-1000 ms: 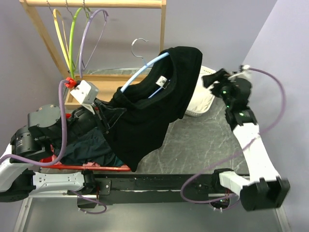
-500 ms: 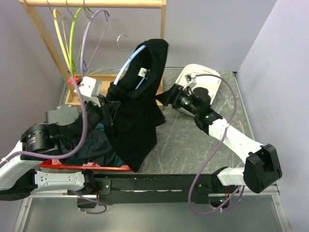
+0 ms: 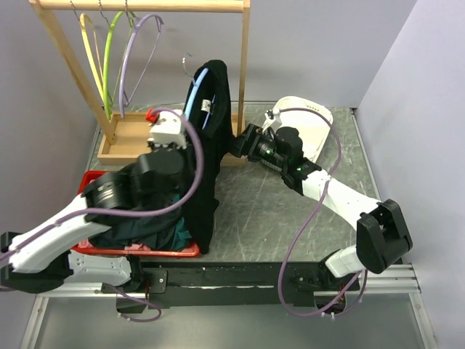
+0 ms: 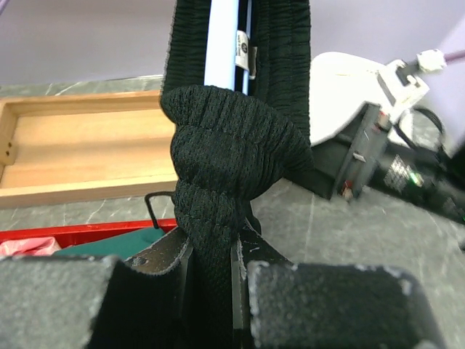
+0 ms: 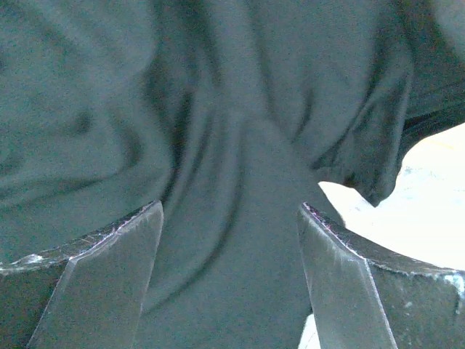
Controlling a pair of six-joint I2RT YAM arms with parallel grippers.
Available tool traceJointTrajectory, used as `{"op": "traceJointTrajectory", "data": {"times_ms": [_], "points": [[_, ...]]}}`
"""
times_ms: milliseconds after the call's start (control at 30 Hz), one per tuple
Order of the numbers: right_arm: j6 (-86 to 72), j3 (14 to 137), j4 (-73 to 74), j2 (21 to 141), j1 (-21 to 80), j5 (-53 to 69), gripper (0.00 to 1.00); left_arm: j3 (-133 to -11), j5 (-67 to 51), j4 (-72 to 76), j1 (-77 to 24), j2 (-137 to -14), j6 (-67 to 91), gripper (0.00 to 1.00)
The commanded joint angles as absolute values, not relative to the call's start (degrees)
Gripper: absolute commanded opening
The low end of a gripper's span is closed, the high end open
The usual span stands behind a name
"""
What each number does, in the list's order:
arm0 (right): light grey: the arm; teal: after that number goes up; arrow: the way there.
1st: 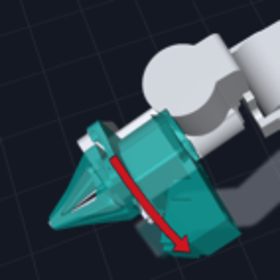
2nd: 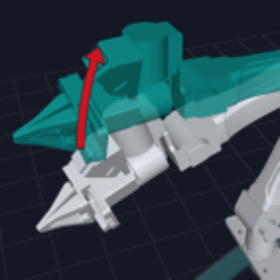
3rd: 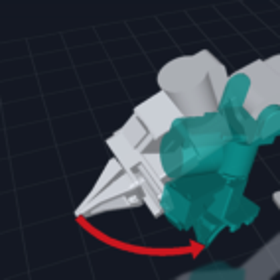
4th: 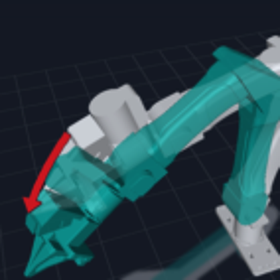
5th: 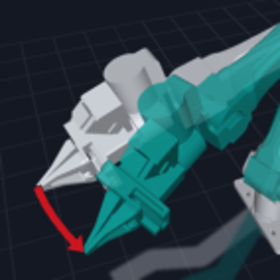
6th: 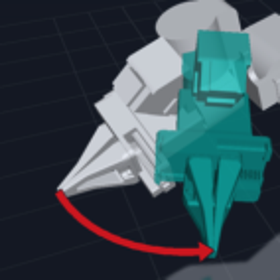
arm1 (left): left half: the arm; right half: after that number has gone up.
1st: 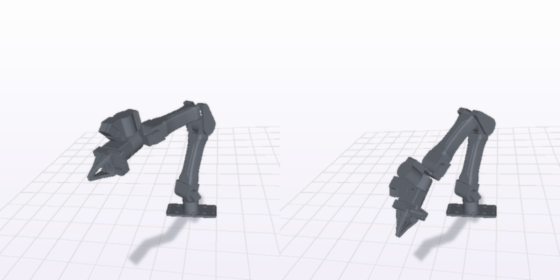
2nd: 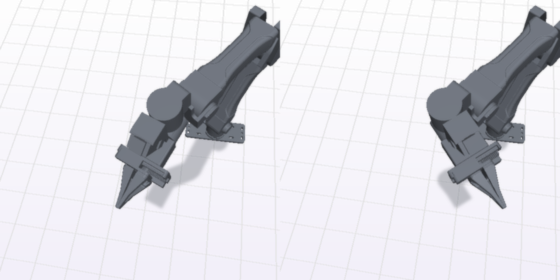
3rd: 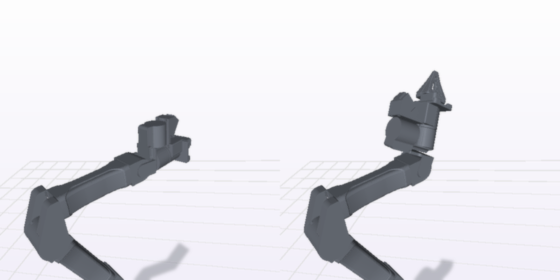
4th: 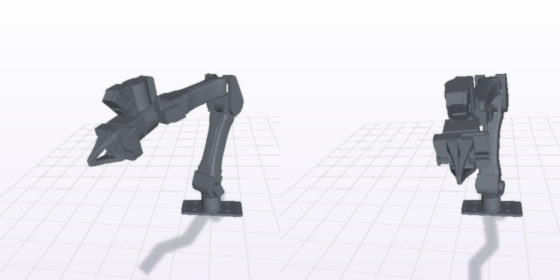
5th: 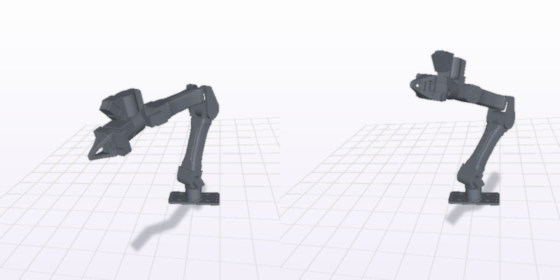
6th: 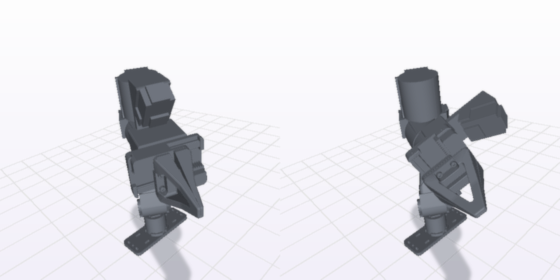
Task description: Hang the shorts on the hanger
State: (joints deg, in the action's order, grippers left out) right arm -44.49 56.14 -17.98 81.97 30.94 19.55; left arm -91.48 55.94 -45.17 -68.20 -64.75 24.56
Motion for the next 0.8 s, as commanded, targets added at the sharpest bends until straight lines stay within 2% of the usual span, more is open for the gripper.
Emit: {"op": "traceJointTrajectory", "data": {"times_ms": [0,200,767], "points": [[-43.3,57.2,-17.4,79.6,31.9,17.8,0.81,-97.3,54.1,-38.9,-61.2,-67.7,27.9,0.01],[-40.9,54.1,-13.5,73.7,32.9,13.8,0.81,-98.4,46.9,-33.8,-54.5,-70.6,25.8,0.01],[-36.5,48.0,-3.0,55.7,35.7,6.3,0.81,-114.4,43.4,-29.5,-49.4,-85.2,22.5,0.01]]}}
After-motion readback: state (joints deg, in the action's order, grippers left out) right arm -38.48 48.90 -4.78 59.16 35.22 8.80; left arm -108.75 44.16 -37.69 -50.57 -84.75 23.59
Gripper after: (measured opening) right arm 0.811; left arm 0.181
